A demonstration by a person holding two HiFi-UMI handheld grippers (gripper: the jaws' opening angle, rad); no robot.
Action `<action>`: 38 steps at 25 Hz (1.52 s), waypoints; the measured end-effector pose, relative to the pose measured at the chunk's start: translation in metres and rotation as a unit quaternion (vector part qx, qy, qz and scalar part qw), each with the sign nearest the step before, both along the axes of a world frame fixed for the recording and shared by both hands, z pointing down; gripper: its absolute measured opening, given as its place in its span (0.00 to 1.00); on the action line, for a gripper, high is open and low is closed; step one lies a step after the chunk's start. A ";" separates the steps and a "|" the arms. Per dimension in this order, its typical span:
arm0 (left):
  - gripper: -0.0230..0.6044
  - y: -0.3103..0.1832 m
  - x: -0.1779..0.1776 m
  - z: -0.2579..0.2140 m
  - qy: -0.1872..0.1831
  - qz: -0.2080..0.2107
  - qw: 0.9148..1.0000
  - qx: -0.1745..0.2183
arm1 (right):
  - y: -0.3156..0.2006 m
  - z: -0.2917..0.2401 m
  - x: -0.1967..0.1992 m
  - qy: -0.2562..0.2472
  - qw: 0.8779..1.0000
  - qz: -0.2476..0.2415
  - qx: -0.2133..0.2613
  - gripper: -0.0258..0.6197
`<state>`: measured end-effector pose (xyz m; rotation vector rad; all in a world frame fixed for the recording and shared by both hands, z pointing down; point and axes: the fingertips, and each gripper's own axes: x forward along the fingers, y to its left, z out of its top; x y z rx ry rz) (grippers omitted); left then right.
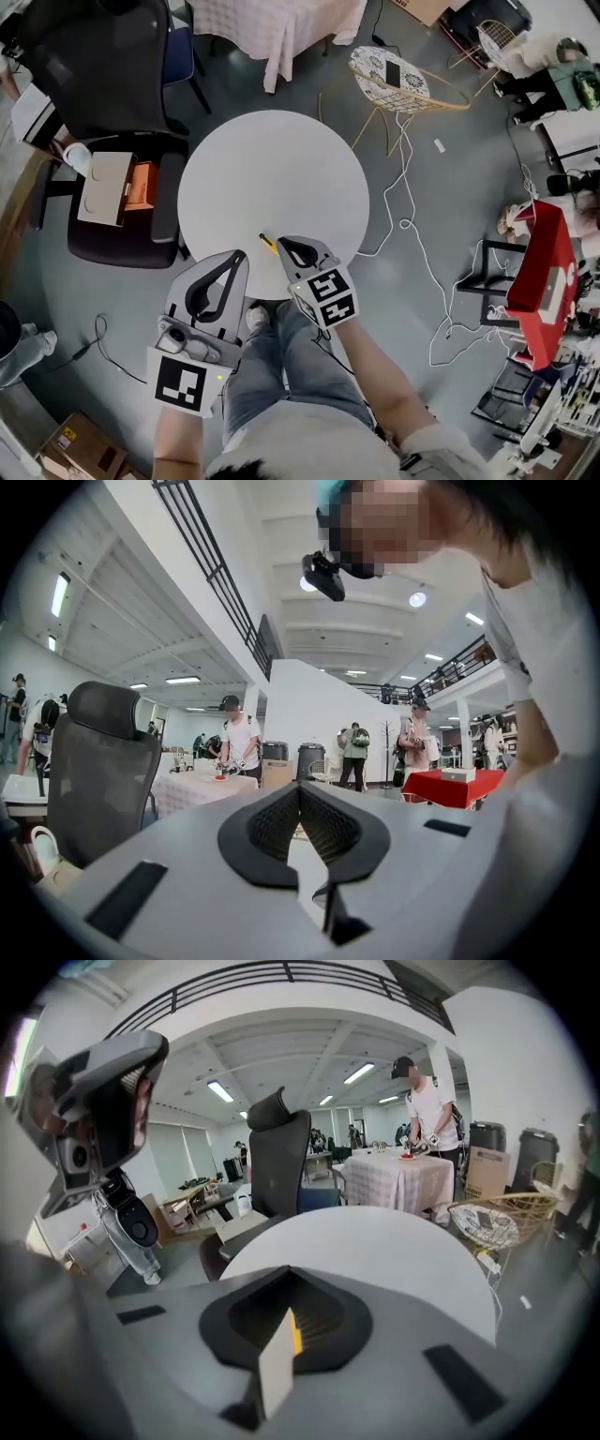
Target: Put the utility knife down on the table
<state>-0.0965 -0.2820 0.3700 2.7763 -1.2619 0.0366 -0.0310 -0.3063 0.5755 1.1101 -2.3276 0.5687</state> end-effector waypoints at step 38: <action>0.05 0.072 0.062 -0.076 -0.007 0.087 0.995 0.055 | 0.109 -0.294 0.020 -0.163 0.945 0.002 0.285 0.05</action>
